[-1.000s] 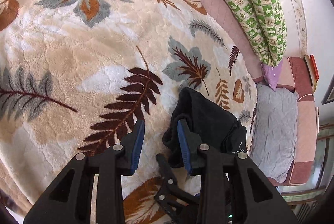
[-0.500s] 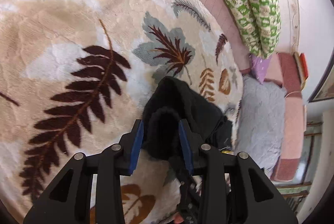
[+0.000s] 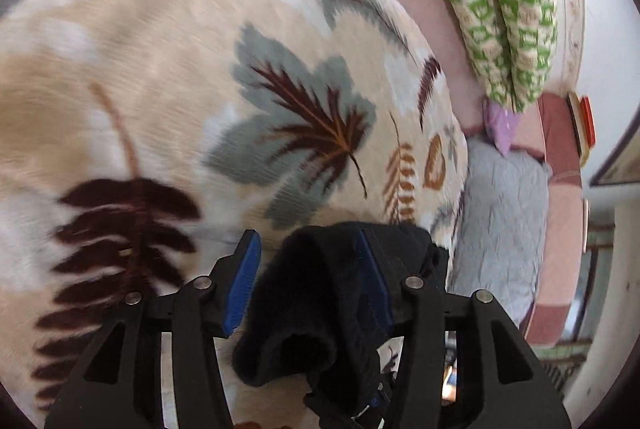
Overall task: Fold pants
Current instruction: 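Grasp the folded end with the left gripper while the right gripper grasps beside it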
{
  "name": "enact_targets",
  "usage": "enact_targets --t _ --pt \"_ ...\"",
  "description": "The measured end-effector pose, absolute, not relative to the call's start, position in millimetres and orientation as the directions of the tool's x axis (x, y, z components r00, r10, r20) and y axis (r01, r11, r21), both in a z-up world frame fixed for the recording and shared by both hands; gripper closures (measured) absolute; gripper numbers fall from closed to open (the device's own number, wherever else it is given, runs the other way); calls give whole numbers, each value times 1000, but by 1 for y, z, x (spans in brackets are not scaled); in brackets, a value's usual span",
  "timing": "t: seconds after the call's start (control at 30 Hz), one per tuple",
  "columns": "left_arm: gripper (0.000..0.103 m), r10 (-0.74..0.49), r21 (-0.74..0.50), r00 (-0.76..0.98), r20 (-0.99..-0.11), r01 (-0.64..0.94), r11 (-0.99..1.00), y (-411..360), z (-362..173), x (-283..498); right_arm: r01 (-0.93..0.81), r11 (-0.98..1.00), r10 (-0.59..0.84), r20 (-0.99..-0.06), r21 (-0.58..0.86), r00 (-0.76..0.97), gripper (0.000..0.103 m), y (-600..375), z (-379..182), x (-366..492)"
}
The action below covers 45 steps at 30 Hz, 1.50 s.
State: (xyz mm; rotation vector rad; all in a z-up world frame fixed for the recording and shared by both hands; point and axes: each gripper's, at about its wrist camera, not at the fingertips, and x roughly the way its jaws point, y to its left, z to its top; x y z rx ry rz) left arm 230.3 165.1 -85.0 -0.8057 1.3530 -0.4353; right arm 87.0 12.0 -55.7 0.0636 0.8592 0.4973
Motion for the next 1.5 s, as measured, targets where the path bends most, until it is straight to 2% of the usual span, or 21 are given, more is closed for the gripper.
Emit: enact_targets --t 0.07,0.17,0.2,0.23,0.27,0.37,0.57,0.63,0.67,0.77,0.83,1.2,1.5 --pt "41 -723 -744 178 -668 -133 655 158 -85 232 -393 883 449 -711 259 541 76 11 -56 88" --pt "39 -790 -803 145 -596 -124 583 158 -82 232 -393 879 458 -712 271 533 76 8 -55 88" --pt "39 -801 -813 140 -582 -122 569 158 -81 232 -394 878 458 -712 271 532 72 8 -55 87" --pt "45 -801 -812 134 -584 -113 573 157 -78 230 -397 881 451 -715 259 534 71 10 -54 86" --pt "61 -793 -803 124 -596 -103 587 154 -76 230 -399 883 444 -714 247 541 69 12 -54 84" --pt "77 -766 -770 82 -638 -86 632 146 -72 226 -406 890 423 -707 208 566 59 22 -53 77" --pt "87 -765 -767 75 -640 -122 630 147 -65 220 -390 917 319 -745 86 586 50 51 -67 80" --pt "89 -773 -775 84 -629 -147 614 149 -65 218 -390 920 291 -746 45 599 50 57 -71 86" --pt "89 -784 -786 89 -614 -159 597 150 -65 217 -387 921 293 -747 52 597 54 56 -73 90" --pt "89 -806 -806 107 -583 -199 557 150 -61 214 -348 915 378 -732 203 567 67 33 -67 100" --pt "89 -812 -814 120 -571 -209 542 148 -54 210 -345 905 411 -723 249 555 72 22 -62 101" --pt "89 -826 -841 166 -539 -161 516 93 4 192 -343 837 545 -606 425 579 73 -38 -14 77" --pt "89 -811 -822 137 -569 -108 559 -36 21 199 -245 720 627 -458 649 630 73 -158 7 78"
